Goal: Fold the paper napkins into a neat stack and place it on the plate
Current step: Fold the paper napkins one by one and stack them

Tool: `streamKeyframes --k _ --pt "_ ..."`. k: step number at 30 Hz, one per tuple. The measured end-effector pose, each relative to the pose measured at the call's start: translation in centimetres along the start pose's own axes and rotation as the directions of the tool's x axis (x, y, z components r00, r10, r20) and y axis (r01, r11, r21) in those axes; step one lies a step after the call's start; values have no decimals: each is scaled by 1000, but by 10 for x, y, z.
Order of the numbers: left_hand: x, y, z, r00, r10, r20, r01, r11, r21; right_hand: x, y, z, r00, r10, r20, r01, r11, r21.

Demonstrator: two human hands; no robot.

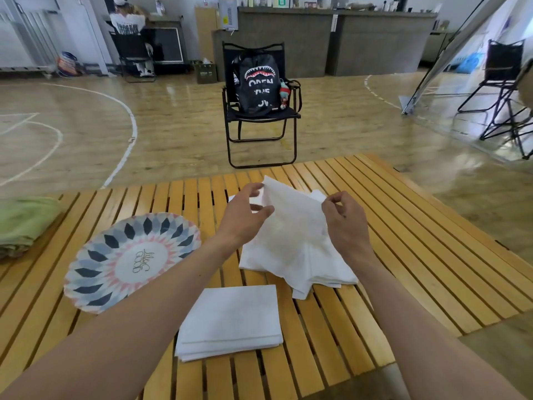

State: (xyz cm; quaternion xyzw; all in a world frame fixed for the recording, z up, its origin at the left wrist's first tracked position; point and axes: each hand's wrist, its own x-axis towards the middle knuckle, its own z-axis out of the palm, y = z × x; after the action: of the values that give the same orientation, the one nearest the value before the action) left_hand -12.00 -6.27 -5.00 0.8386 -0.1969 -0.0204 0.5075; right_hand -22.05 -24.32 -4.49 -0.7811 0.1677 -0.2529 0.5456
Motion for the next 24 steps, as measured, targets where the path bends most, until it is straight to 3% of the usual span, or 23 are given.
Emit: streamKeyframes --k 4,7,10,15,20,24 --pt "-4 -5 -12 999 44 24 -45 998 45 -2 9 3 971 152 184 -139 987 -82" --pt "-7 -15 -18 999 -35 35 30 989 142 -3 21 7 969 182 166 -159 977 -143" --pt "-10 -22 -20 996 -95 2 94 989 116 -1 27 7 986 125 108 -103 977 -188" --pt "-12 -25 -20 986 -155 -55 154 988 -26 -1 26 5 975 41 219 7 977 -211" --pt "-10 -27 -17 982 -180 -63 180 984 -10 -7 27 5 878 -36 477 290 833 -470" --pt "-9 -25 -15 989 -131 -66 135 989 62 -8 27 8 884 -78 460 356 751 -556"
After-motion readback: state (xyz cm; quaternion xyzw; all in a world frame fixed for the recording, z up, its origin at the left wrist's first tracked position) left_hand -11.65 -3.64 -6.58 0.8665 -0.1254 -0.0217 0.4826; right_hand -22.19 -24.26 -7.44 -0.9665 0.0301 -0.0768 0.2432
